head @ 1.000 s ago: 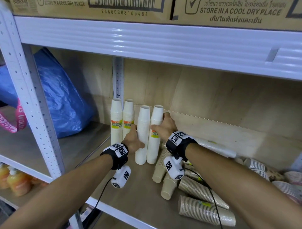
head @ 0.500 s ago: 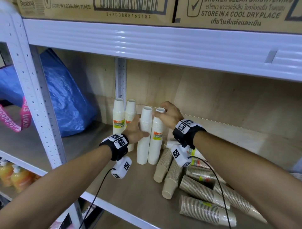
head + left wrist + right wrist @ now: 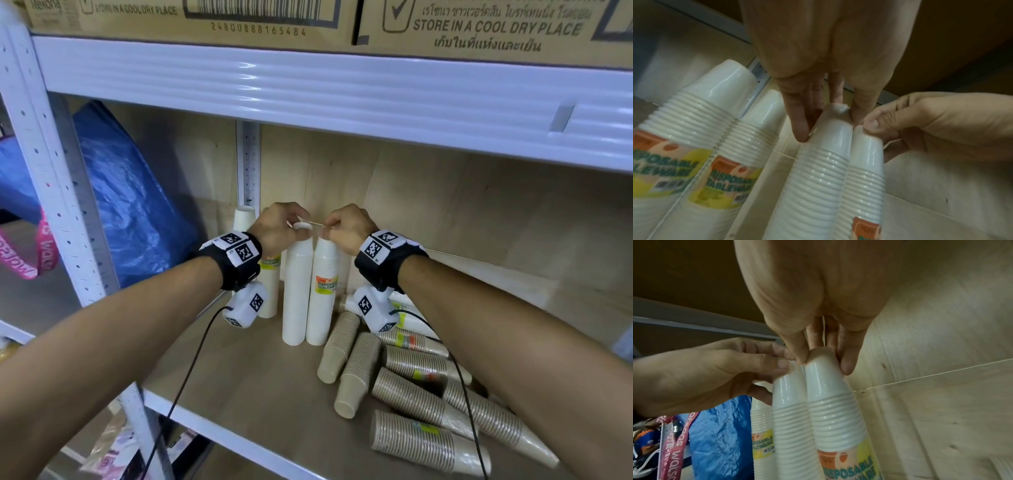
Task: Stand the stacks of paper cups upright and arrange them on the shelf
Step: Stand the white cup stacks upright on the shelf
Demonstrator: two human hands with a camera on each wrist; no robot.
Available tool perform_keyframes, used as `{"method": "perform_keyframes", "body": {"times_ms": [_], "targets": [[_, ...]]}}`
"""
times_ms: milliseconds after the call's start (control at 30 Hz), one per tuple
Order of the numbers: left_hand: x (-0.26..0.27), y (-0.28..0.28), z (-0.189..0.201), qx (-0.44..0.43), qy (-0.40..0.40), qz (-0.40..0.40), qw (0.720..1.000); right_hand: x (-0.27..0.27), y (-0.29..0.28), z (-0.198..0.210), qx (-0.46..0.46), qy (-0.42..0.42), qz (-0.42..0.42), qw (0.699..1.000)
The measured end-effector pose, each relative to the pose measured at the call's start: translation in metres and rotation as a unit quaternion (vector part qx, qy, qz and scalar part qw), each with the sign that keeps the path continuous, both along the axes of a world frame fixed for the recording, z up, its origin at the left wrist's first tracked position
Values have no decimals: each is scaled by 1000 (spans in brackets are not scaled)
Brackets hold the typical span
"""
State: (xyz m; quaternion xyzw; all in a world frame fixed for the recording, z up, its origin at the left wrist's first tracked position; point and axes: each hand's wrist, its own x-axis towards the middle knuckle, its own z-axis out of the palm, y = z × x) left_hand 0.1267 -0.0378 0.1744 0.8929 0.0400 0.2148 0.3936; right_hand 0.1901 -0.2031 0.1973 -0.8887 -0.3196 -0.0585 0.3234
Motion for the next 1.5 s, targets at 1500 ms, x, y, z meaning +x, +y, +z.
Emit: {"method": "perform_keyframes", "body": {"times_ms": [1500], "targets": [[-6,-13,28,290,102,3,952,10,0,-4,8,-2,12,1000]]}}
